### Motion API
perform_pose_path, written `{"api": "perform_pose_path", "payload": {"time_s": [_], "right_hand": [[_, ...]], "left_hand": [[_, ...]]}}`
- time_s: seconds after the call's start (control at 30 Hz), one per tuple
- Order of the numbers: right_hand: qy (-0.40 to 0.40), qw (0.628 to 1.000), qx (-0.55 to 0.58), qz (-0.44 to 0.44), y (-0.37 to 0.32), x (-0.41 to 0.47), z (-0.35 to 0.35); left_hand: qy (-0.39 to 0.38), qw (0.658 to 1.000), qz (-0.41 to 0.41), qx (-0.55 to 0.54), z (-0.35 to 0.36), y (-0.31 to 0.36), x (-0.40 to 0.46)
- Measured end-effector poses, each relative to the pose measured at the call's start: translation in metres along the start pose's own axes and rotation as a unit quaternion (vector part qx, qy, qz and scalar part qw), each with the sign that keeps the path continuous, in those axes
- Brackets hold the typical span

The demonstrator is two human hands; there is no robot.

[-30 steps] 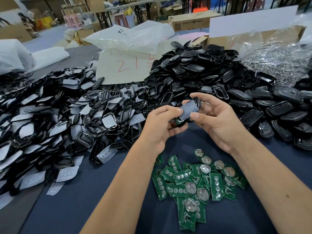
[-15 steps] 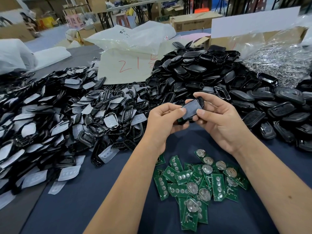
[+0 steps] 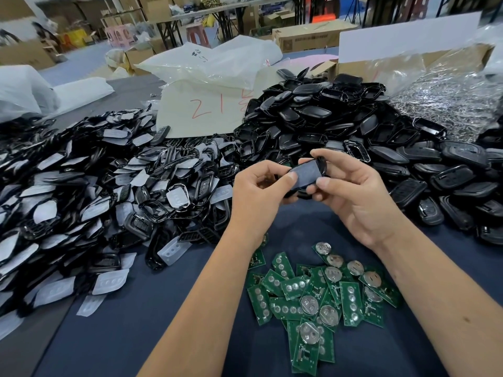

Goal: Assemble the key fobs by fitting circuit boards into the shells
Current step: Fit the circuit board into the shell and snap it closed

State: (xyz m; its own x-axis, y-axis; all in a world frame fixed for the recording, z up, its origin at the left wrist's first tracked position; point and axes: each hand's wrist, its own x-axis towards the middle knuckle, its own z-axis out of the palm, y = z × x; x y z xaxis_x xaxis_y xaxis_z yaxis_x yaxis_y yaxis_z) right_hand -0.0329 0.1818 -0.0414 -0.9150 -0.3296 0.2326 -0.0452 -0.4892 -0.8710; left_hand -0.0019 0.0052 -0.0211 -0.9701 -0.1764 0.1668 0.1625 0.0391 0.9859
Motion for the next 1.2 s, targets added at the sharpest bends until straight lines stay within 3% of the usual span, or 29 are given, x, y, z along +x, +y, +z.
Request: {"api": "perform_pose_path", "payload": {"time_s": [0.17,0.4,0.63,0.9,1.2], "right_hand": [[0.054,0.998,-0.006,-0.013,0.000,0.000,0.003],[-0.034,0.999,0.022,0.008,-0.003,-0.003,0.006],[0.006,0.999,0.044,0.009,-0.001,-0.001,0.005],[0.085,0.996,0.024,0.033,0.001,0.003,0.002],[0.073,0.996,-0.020,0.050,0.004,0.002,0.004]], "left_hand": [[-0.003,1.000,0.022,0.016,0.000,-0.002,0.000],[-0.046,0.982,-0.107,-0.146,0.000,0.003,-0.002],[-0.041,0.972,-0.144,-0.179,0.002,0.003,0.000],[0.045,0.993,-0.084,-0.067,-0.004,-0.005,0.003],[0.074,0.994,-0.084,0.001,-0.005,-0.011,0.006]]}}
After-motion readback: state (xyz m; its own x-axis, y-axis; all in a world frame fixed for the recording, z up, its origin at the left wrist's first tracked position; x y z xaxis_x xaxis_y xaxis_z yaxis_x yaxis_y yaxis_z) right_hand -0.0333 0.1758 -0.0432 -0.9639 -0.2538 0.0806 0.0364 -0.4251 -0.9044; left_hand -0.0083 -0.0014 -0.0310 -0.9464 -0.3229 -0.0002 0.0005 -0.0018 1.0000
